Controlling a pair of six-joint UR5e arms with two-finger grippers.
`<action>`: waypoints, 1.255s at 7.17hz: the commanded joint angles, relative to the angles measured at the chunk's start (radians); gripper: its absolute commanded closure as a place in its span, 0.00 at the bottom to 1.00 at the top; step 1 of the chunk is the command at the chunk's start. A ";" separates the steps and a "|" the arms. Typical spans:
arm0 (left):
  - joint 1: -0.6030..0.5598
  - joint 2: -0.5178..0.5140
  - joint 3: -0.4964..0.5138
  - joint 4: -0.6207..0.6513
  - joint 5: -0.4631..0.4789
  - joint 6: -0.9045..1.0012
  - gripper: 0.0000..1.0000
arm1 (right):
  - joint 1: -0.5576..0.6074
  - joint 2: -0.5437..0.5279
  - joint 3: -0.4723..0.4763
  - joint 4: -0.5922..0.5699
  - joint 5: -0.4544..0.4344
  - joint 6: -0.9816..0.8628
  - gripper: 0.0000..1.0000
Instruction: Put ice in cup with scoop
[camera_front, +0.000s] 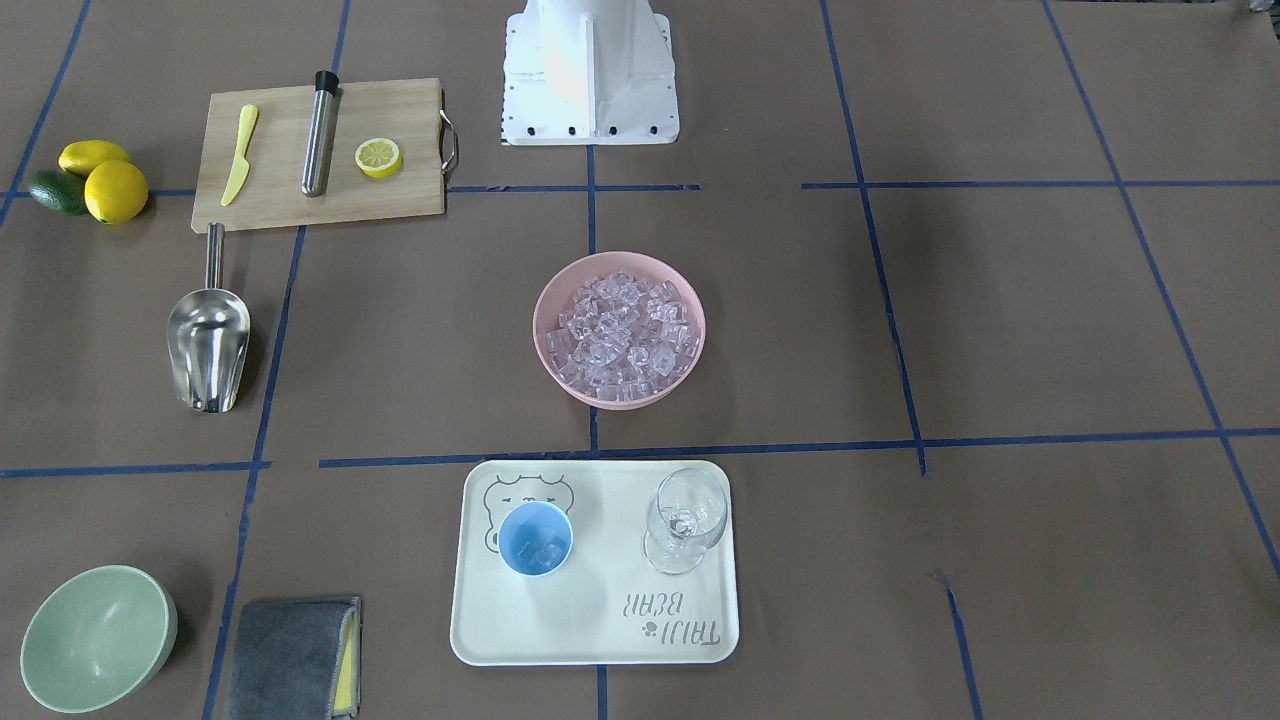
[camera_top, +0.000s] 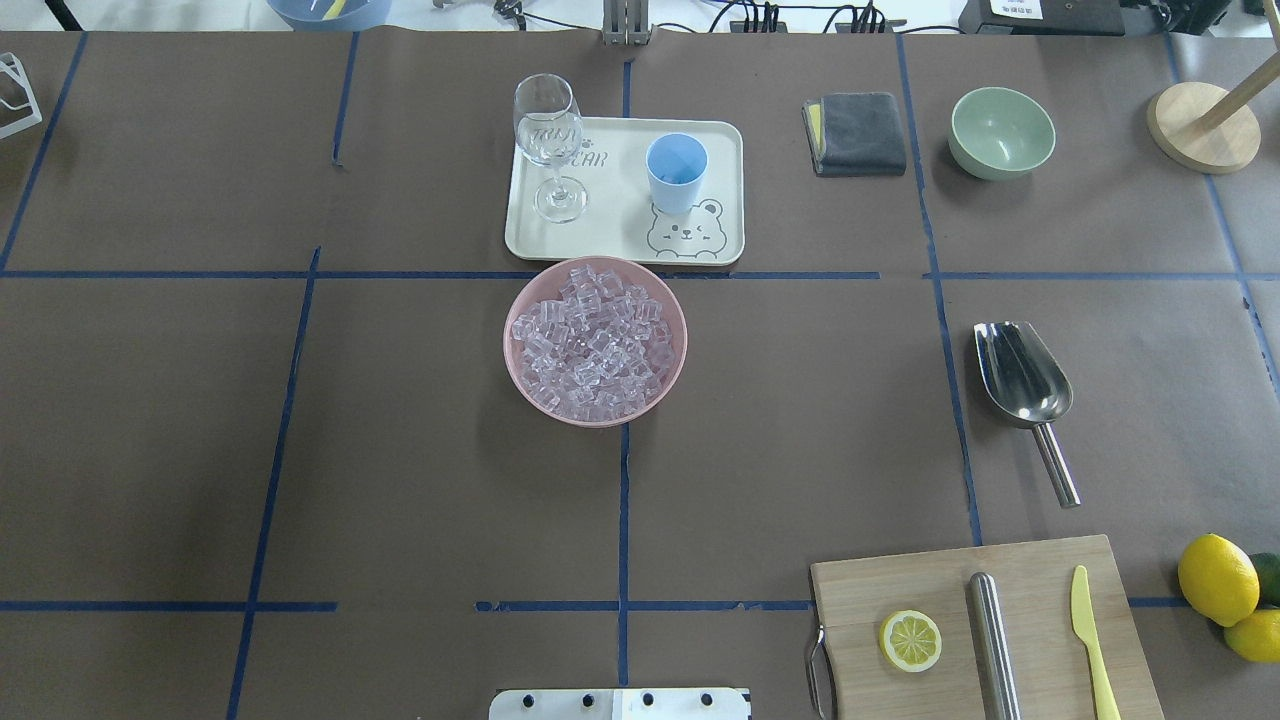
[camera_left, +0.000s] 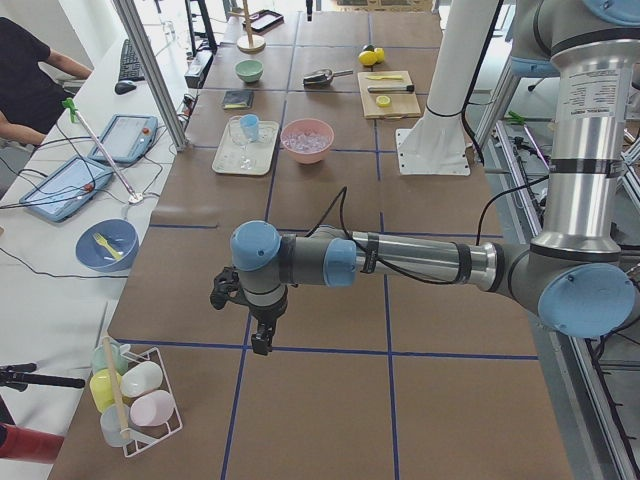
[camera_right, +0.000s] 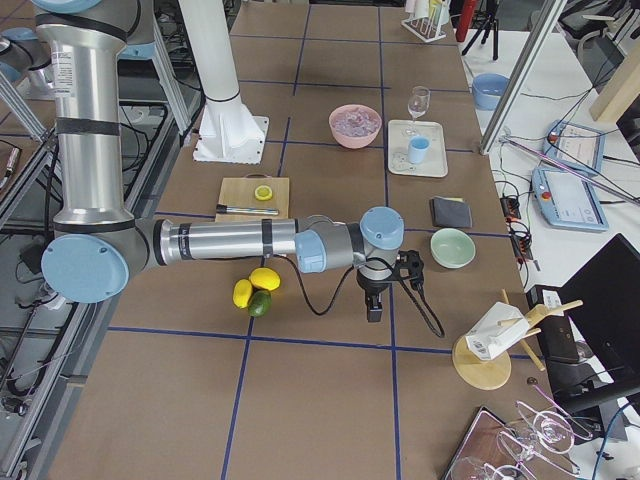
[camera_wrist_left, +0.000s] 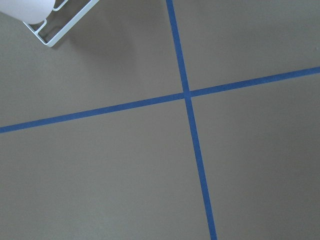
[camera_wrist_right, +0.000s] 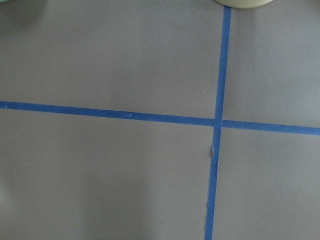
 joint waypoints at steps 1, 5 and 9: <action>0.001 0.010 0.003 -0.011 -0.015 0.002 0.00 | 0.013 0.011 0.000 -0.016 0.006 -0.002 0.00; 0.000 -0.003 -0.014 0.001 -0.044 0.003 0.00 | 0.015 0.025 0.021 -0.146 0.032 -0.088 0.00; -0.002 -0.016 -0.009 0.005 -0.035 0.002 0.00 | 0.025 0.074 0.018 -0.237 0.032 -0.143 0.00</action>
